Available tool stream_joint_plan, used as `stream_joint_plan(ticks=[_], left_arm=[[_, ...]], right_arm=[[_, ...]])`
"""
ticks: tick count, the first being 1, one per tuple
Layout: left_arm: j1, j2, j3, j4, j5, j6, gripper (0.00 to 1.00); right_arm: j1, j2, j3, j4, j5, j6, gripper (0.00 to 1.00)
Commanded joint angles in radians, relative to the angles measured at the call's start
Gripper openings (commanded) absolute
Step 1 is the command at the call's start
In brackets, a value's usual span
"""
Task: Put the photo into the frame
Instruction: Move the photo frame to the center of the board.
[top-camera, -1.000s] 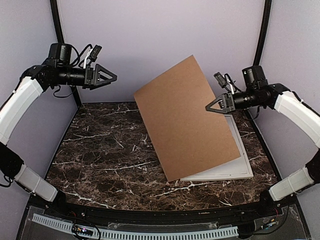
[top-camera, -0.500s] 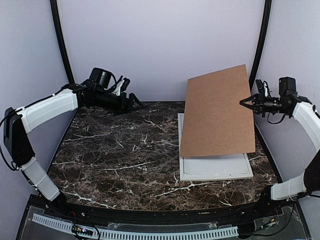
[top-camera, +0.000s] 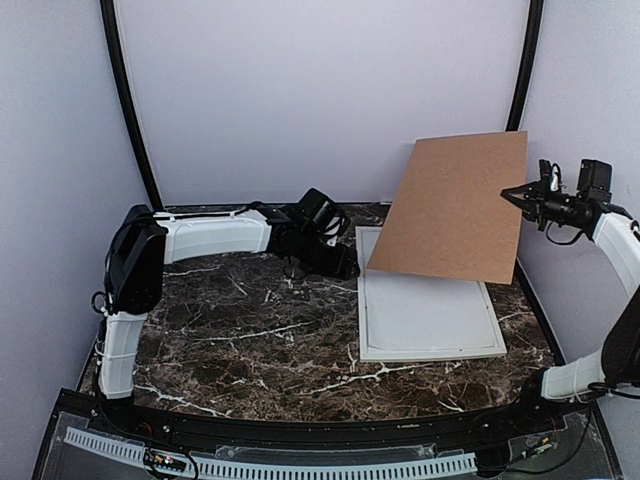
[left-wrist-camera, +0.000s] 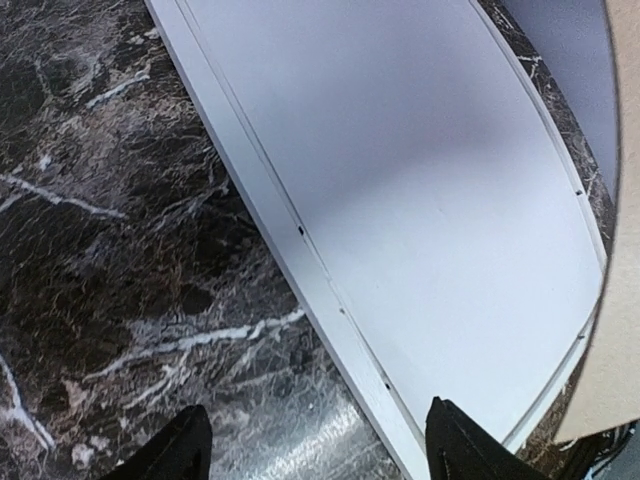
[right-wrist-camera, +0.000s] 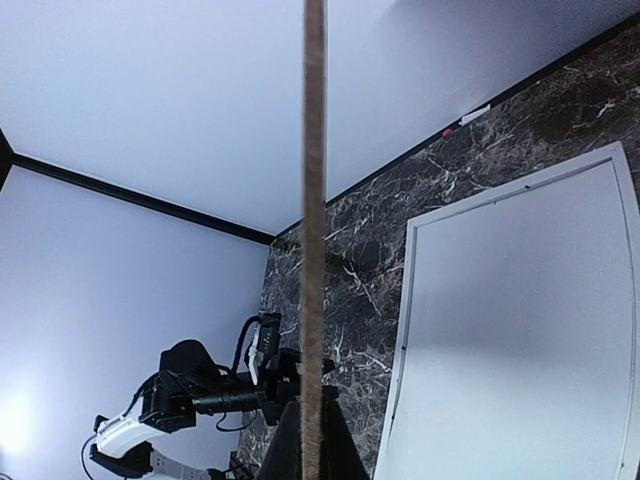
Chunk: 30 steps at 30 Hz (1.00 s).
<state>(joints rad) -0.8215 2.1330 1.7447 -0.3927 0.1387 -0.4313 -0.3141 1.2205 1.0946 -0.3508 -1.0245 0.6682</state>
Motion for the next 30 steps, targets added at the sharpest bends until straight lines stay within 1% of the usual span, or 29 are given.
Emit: stream_joint_plan(ticks=[1,4,8,13,19,26,30], left_arm=[[-0.025,0.080,0.121,-0.024,-0.112,0.025,0.75],[-0.040,0.156,0.188,-0.038,-0.125,0.029,0.73],[-0.058,0.229,0.252,-0.045,-0.176,0.036,0.73],[-0.079,0.317,0.354,-0.093,-0.201,0.048,0.71],[-0.083,0.350,0.370,-0.110,-0.241,0.050,0.66],[-0.084,0.348,0.359,-0.127,-0.281,0.043,0.58],[-0.083,0.326,0.319,-0.111,-0.299,0.043,0.53]], right_arm=[[-0.011,-0.034,0.000,0.118,-0.032,0.041,0.00],[-0.011,-0.034,-0.005,0.120,-0.027,0.042,0.00],[-0.016,-0.046,-0.018,0.123,-0.023,0.042,0.00],[-0.016,-0.055,-0.037,0.133,-0.024,0.042,0.00],[-0.015,-0.062,-0.046,0.138,-0.024,0.040,0.00],[-0.016,-0.063,-0.057,0.143,-0.026,0.040,0.00],[-0.015,-0.063,-0.063,0.146,-0.025,0.039,0.00]])
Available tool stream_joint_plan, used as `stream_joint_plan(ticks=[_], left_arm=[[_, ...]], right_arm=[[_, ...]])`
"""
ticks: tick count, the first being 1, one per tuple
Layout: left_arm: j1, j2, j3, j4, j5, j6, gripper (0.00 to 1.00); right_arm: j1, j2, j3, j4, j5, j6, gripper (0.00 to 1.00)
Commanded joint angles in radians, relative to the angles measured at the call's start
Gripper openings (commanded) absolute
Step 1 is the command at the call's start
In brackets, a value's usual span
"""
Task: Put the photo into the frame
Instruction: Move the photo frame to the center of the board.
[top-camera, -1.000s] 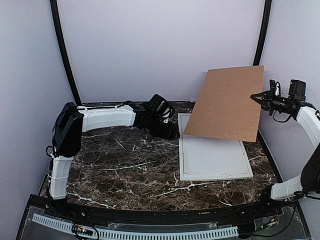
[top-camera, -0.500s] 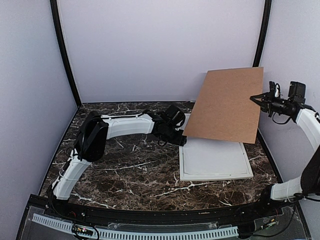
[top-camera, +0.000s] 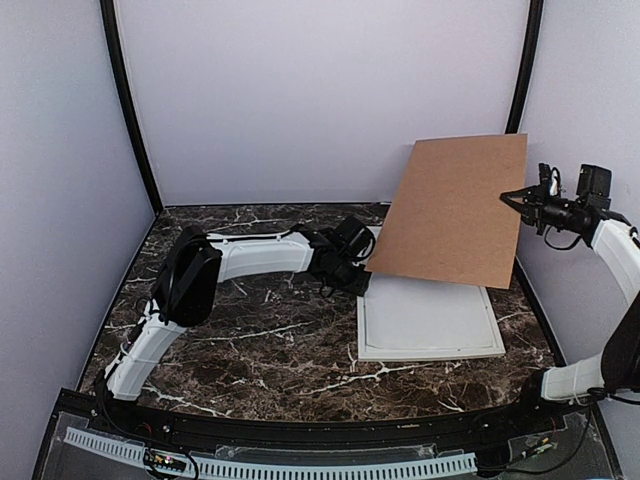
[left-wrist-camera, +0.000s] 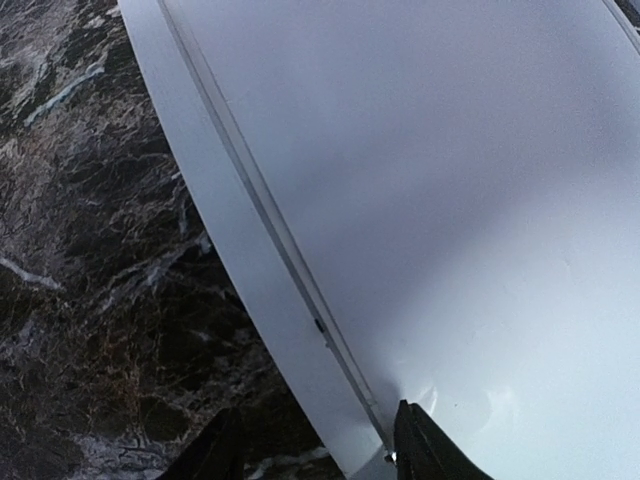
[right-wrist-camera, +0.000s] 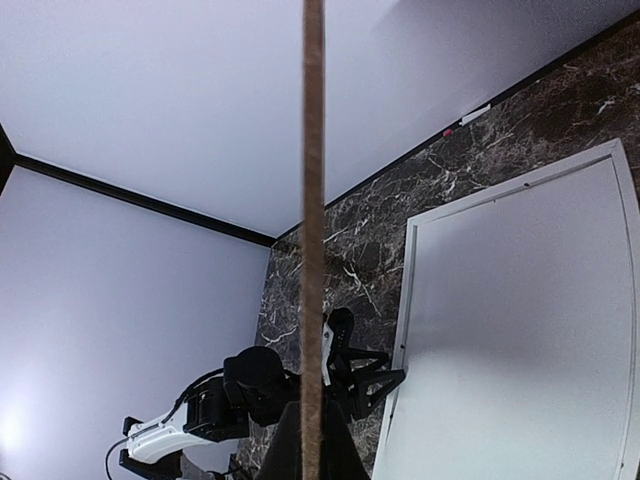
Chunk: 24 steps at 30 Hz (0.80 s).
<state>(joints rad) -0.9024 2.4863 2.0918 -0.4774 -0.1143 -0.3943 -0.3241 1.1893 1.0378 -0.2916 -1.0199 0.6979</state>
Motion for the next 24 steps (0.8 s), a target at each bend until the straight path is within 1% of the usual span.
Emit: stream_joint_plan(ticks=[1,7,9,13,16,19,23,24], left_arm=[[-0.001,-0.039,-0.048,-0.021,-0.049,0.005,0.52],[-0.001,-0.075,-0.123,-0.006,-0.081,-0.007,0.46],[0.001,-0.101,-0.174,0.007,-0.105,-0.013,0.45],[0.014,-0.181,-0.328,0.067,-0.138,-0.035,0.43],[0.033,-0.267,-0.474,0.121,-0.163,-0.060,0.42],[0.050,-0.341,-0.586,0.166,-0.191,-0.075,0.41],[0.083,-0.463,-0.764,0.200,-0.198,-0.091,0.40],[0.097,-0.481,-0.788,0.206,-0.195,-0.092,0.40]], right_arm=[[-0.006,-0.032,-0.008,0.087,-0.028,0.010,0.00],[-0.005,-0.027,-0.010,0.088,-0.030,0.010,0.00],[-0.006,-0.025,-0.013,0.088,-0.027,0.010,0.00],[-0.004,-0.026,-0.015,0.079,-0.017,-0.002,0.00],[0.008,-0.026,-0.010,0.051,-0.005,-0.022,0.00],[0.040,-0.015,-0.003,0.018,0.003,-0.051,0.00],[0.083,0.013,0.015,-0.054,0.020,-0.111,0.00],[0.095,0.015,0.015,-0.064,0.026,-0.118,0.00]])
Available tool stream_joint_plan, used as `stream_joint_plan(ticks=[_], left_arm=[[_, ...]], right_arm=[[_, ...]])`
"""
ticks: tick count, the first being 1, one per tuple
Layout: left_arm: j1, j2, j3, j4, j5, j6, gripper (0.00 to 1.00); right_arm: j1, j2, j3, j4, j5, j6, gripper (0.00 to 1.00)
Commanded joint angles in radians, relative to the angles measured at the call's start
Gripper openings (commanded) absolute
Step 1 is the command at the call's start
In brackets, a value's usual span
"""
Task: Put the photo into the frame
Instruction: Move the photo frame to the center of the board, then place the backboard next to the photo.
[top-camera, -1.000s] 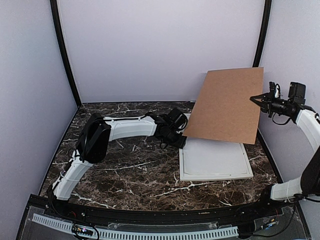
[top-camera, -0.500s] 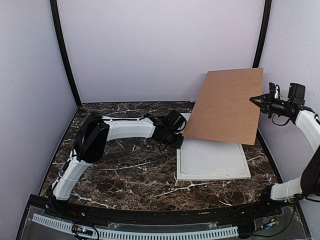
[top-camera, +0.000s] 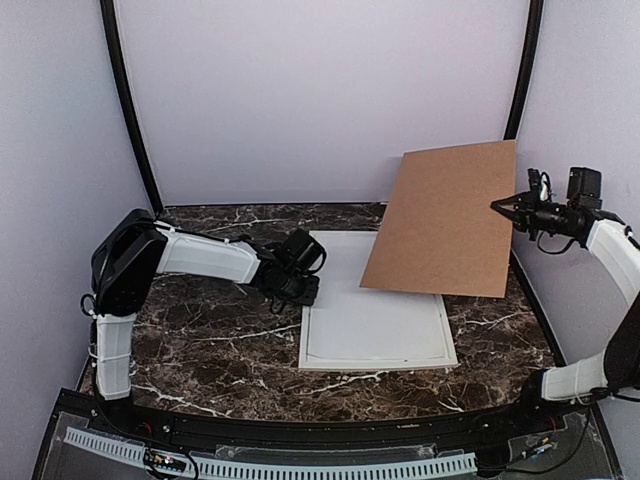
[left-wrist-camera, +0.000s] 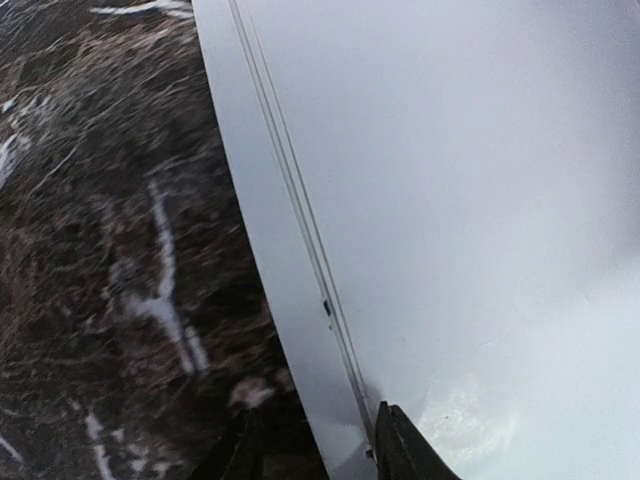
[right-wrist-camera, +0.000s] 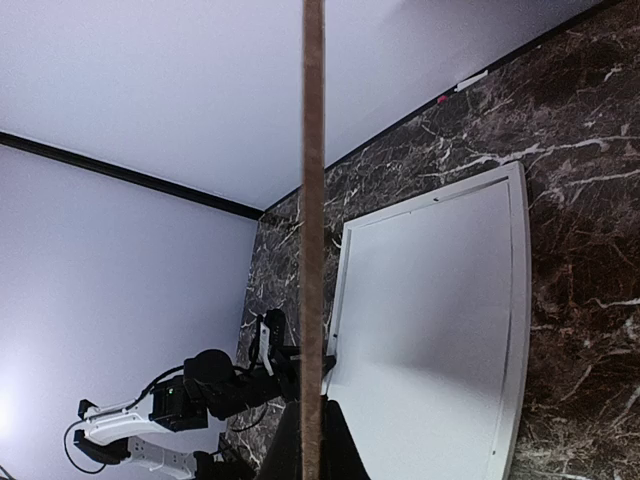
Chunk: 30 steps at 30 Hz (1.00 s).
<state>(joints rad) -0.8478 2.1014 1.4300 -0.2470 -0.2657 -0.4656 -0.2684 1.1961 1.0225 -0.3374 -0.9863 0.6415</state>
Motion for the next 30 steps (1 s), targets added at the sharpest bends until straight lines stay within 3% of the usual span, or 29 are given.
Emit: stream_joint_plan(ticks=[1,5,17,30], left_arm=[[0.048,-0.128,-0.170,-0.009,-0.029,-0.019,0.40],[0.076,-0.196,-0.231,0.013,0.014,0.019,0.44],[0.128,-0.404,-0.180,0.016,0.128,0.061,0.72],[0.238,-0.523,-0.258,0.008,0.120,0.061,0.78]], right_arm=[[0.053,0.008,0.027,-0.022,-0.003,-0.065,0.00],[0.110,0.003,0.000,-0.013,0.003,-0.057,0.00],[0.342,-0.012,-0.121,0.182,0.076,0.111,0.00],[0.555,0.075,-0.236,0.519,0.175,0.318,0.00]])
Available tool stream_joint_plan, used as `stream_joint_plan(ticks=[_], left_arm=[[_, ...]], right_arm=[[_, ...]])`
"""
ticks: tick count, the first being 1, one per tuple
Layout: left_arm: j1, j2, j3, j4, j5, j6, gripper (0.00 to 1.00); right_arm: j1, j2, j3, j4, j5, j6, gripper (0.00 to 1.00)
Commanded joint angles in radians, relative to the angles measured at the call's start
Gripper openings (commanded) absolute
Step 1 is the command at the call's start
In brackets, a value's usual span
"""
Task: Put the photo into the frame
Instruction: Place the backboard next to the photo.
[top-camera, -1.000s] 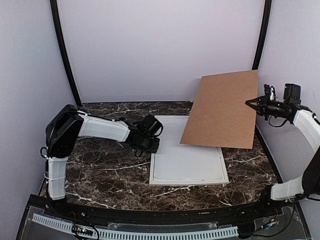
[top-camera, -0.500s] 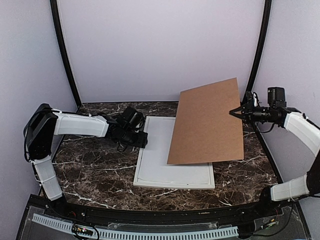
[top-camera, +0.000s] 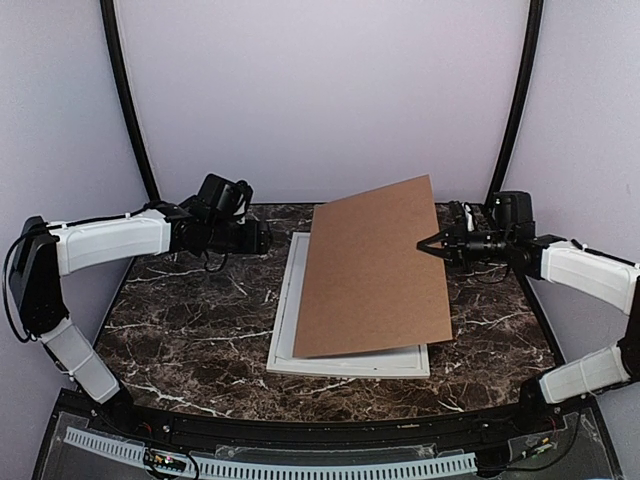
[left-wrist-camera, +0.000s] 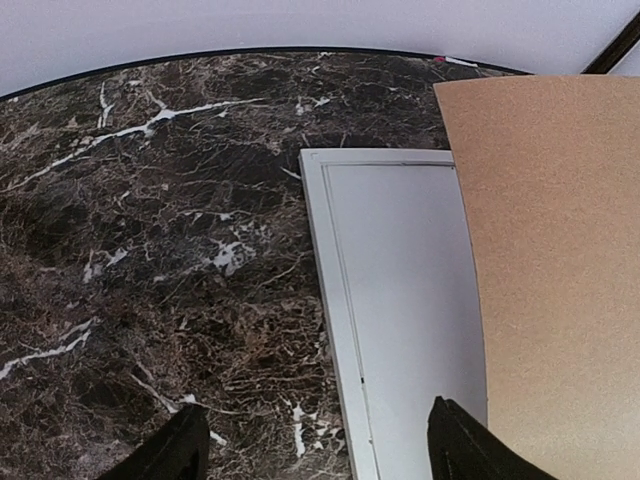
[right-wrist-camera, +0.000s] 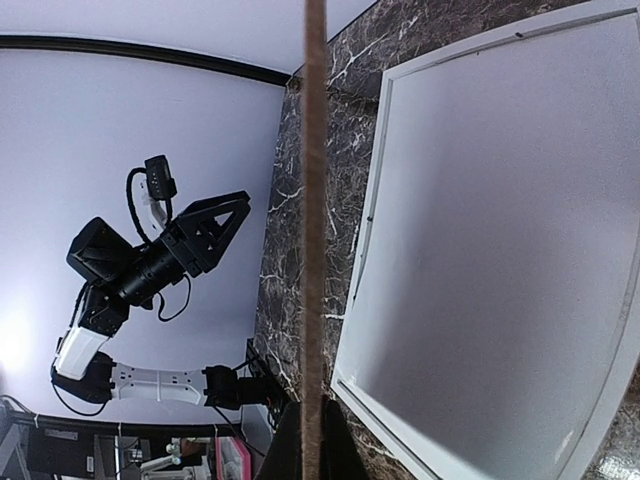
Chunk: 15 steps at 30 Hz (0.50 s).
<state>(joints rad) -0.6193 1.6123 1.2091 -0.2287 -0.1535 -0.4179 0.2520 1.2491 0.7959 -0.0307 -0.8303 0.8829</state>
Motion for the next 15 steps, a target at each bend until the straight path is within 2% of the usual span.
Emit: stream_joint_plan(ticks=[1,11,15], left_arm=[[0.010,-0.034,-0.040,-0.010,0.012,0.014,0.78],[0.012,-0.016,-0.037,-0.008,0.012,0.036,0.78],[0.012,-0.014,-0.034,-0.012,0.007,0.042,0.79]], right_arm=[[0.041,0.032,-0.012,0.226,0.027,0.083,0.00],[0.092,0.134,-0.047,0.400,0.046,0.168,0.00],[0.105,0.172,-0.047,0.422,0.048,0.172,0.00]])
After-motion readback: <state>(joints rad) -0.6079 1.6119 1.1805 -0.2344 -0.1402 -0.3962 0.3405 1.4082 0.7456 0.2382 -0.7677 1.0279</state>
